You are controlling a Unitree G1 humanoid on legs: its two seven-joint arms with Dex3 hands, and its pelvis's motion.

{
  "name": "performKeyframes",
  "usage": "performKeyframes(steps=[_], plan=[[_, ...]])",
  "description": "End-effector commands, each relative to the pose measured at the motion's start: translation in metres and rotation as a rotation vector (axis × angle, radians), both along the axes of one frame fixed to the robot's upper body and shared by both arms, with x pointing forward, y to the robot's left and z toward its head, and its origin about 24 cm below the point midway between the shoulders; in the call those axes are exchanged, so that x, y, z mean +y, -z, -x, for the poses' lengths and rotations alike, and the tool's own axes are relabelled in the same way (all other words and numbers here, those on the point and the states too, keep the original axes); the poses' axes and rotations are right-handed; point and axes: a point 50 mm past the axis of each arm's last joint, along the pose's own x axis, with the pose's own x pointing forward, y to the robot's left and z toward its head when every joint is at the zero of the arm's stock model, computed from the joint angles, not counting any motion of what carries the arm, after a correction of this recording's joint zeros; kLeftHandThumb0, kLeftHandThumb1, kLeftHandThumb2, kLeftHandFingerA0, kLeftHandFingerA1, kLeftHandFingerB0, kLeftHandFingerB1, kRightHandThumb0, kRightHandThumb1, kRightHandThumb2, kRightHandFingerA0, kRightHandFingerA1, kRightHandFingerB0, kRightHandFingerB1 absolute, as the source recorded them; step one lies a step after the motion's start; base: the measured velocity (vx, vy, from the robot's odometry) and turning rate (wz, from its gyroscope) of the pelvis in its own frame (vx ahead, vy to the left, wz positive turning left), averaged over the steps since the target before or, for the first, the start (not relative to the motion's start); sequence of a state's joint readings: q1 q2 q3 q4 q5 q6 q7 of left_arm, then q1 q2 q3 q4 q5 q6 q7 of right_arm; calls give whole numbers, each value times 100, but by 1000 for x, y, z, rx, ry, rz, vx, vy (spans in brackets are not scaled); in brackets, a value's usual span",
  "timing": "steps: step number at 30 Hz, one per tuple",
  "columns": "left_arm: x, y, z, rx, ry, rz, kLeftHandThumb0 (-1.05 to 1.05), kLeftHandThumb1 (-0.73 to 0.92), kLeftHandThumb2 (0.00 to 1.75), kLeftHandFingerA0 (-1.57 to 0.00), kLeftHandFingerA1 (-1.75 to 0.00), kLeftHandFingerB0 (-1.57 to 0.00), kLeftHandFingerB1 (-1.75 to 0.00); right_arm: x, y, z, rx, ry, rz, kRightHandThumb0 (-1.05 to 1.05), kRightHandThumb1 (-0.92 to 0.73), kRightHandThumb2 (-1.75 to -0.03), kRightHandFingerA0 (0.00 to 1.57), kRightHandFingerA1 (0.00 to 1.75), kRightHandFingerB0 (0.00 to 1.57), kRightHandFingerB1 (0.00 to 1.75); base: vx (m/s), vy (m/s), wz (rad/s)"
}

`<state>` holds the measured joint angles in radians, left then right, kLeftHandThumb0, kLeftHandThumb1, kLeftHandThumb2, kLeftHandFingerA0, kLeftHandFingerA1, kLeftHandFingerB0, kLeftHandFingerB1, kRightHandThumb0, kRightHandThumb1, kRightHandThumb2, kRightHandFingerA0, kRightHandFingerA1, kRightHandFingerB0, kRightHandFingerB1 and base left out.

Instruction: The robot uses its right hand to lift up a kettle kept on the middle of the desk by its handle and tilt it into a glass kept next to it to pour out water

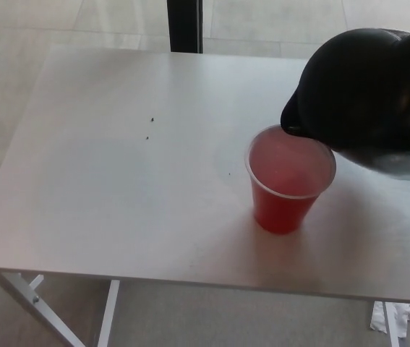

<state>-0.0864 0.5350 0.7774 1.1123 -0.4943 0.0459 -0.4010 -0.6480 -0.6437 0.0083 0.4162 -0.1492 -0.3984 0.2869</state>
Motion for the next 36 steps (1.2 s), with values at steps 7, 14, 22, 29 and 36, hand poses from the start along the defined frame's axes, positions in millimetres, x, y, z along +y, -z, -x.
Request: performKeyframes(steps=[7, 14, 22, 29, 36], plan=[[14, -20, -2, -9, 0, -81, -105, 74, 96, -109, -109, -69, -148, 48, -36, 17, -211, -378, 259, -27, -82, -69, 78, 175, 69, 169, 0, 0, 0], [14, -19, -2, -22, -9, -62, -105, 69, 99, -116, -102, -78, -138, 54, -41, 12, -157, -384, 284, -35, -88, -66, 73, 175, 68, 162, 0, 0, 0], [15, -22, -4, -21, -5, -71, -105, 71, 96, -112, -107, -74, -144, 63, -51, 7, -257, -391, 384, -27, -83, -63, 69, 175, 56, 174, 0, 0, 0], [15, -24, -6, -28, 12, -79, -105, 51, 128, -113, -103, -68, -152, 76, -60, 6, -346, -419, 565, -5, -70, -60, 78, 175, 65, 164, 0, 0, 0], [15, -25, -8, -33, 13, -85, -105, 71, 95, -109, -108, -75, -142, 88, -66, 10, -380, -479, 748, -12, -51, -68, 81, 89, 80, 109, 0, 0, 0]])
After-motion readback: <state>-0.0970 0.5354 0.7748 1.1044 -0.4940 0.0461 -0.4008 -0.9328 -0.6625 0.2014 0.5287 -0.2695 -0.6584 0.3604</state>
